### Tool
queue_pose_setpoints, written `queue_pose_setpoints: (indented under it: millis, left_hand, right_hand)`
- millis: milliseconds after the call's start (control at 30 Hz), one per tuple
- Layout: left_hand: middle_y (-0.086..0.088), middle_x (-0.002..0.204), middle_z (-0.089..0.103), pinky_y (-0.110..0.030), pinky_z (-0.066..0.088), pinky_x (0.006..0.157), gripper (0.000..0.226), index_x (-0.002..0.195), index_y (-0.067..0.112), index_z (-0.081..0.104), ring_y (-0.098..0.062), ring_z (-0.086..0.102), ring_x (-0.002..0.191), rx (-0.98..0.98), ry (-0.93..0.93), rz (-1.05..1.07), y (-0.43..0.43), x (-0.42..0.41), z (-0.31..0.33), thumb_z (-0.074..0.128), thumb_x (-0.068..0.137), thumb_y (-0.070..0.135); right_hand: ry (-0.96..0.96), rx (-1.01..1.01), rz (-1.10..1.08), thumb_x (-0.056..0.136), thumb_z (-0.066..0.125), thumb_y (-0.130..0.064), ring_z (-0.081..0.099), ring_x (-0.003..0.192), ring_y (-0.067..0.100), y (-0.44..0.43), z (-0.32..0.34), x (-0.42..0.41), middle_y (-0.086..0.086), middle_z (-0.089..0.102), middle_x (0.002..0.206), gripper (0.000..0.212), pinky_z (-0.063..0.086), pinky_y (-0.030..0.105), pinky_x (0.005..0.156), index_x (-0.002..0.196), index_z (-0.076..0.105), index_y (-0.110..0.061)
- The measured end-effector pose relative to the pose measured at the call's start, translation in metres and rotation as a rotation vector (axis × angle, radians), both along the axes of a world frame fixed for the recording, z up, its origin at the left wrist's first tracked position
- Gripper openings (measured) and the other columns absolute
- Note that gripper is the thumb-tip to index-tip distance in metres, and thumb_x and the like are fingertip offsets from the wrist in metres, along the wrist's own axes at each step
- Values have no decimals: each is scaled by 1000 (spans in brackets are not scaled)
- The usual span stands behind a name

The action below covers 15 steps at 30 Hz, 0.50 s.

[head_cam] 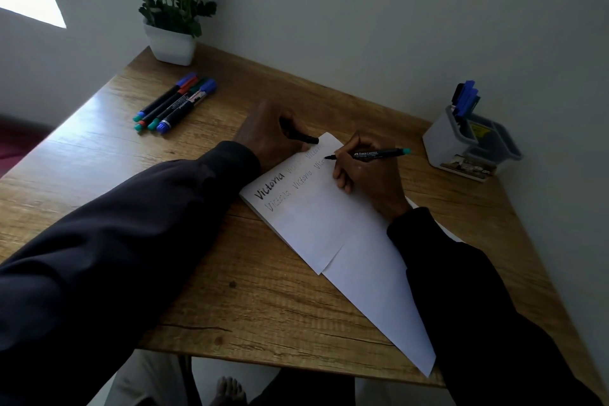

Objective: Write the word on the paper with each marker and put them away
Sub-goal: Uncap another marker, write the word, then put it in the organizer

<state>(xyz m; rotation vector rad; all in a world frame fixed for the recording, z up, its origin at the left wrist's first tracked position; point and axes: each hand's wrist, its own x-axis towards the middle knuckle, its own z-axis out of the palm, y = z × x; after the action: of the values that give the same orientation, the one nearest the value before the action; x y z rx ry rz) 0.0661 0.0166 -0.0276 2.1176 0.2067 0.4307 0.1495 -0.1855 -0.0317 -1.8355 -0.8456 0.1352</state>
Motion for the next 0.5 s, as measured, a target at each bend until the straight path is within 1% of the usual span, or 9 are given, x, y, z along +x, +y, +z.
queue_pose_setpoints:
  millis: [100, 200, 233, 333, 433, 500]
  left_hand:
    - [9, 85, 70, -4, 46, 58, 16, 89, 15, 75, 5, 64, 74, 19, 6, -4, 1, 0, 0, 84, 76, 18]
    - [7, 86, 71, -10, 52, 63, 17, 89, 14, 75, 1, 66, 77, 20, 6, -3, 0, 1, -1, 84, 76, 19]
    - [7, 86, 71, -12, 53, 64, 17, 89, 14, 75, 1, 66, 77, 21, 7, -2, 0, 1, -1, 84, 76, 20]
    - [7, 86, 71, -10, 49, 62, 18, 91, 14, 75, 1, 65, 77, 21, 12, 4, 0, 1, 0, 84, 76, 20]
    - [6, 87, 72, -17, 53, 67, 18, 91, 14, 75, -1, 67, 79, 9, 17, 12, 0, 0, 0, 84, 76, 19]
    - [6, 88, 72, -17, 53, 67, 18, 91, 14, 75, -2, 67, 80, 11, 13, 13, -1, 0, 0, 84, 76, 19]
  right_hand:
    - [-3, -16, -3, 96, 65, -4, 64, 44, 20, 1, -1, 1, 8, 69, 62, 22, 49, 26, 39, 75, 64, -8]
    - [3, -8, -8, 95, 66, -3, 63, 43, 23, 1, 1, 1, 11, 69, 63, 21, 49, 28, 38, 75, 64, -8]
    - [11, -6, -14, 95, 66, -2, 63, 43, 23, 1, 1, 0, 12, 69, 63, 20, 48, 28, 38, 76, 64, -7]
    - [35, 4, -22, 92, 66, 0, 61, 42, 24, 1, 2, -1, 15, 67, 61, 18, 46, 28, 38, 74, 63, -3]
    - [57, 10, -41, 90, 66, 0, 59, 40, 24, 1, 3, -2, 16, 66, 59, 18, 44, 28, 36, 72, 62, -3]
    - [51, 11, -39, 92, 66, 0, 60, 41, 24, 1, 3, -2, 15, 67, 60, 19, 45, 28, 37, 74, 64, -4]
